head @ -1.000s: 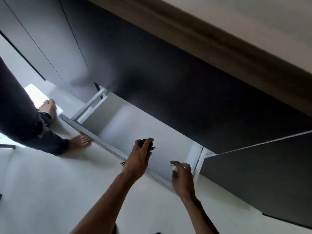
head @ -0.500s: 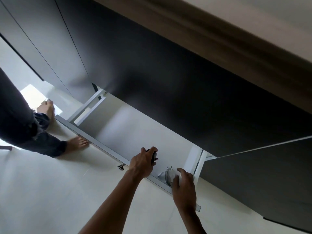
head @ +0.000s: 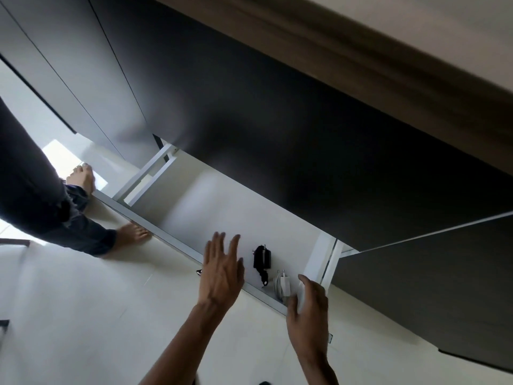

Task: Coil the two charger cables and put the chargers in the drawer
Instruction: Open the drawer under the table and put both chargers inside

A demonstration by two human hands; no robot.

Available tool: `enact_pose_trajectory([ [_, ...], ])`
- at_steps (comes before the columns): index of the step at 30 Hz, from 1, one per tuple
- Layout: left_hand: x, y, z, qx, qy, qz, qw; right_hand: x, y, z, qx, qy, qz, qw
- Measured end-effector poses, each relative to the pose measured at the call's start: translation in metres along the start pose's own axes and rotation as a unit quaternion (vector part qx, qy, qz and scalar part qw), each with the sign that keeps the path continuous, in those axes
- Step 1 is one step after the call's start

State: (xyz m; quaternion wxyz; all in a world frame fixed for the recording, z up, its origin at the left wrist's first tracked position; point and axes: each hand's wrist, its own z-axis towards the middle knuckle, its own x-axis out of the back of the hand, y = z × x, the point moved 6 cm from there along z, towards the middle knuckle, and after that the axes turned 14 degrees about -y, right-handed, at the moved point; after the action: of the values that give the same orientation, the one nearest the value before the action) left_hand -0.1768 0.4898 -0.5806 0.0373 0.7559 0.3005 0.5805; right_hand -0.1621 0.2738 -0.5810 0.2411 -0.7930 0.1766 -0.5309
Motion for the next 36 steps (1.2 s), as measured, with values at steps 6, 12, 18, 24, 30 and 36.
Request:
enact_pose_trajectory([
  [6, -0.002, -0.047, -0.039, 0.187, 0.043, -0.166, 0.967, 0.017, 0.026, -0.055, -0.222, 0.083, 0.133, 0.962],
  [12, -0.012, -0.032, -0.024, 0.222, 0.012, -0.399, 0.890, -0.020, 0.040, -0.056, -0.375, 0.092, 0.529, 0.755],
  [18, -0.015, -0.013, -0.017, 0.338, 0.067, -0.596, 0.726, -0.031, 0.008, -0.037, -0.385, 0.131, 0.686, 0.604],
  [24, -0.009, 0.015, 0.012, 0.338, 0.038, -0.748, 0.570, -0.017, 0.001, -0.007, -0.339, 0.129, 0.754, 0.547],
  [30, 0.001, 0.068, 0.040, 0.240, -0.025, -0.787, 0.568, 0.010, -0.012, 0.050, -0.229, 0.146, 0.821, 0.503],
  [36, 0.022, 0.111, 0.088, 0.183, -0.135, -0.800, 0.555, 0.059, -0.030, 0.109, -0.167, 0.102, 0.878, 0.436],
])
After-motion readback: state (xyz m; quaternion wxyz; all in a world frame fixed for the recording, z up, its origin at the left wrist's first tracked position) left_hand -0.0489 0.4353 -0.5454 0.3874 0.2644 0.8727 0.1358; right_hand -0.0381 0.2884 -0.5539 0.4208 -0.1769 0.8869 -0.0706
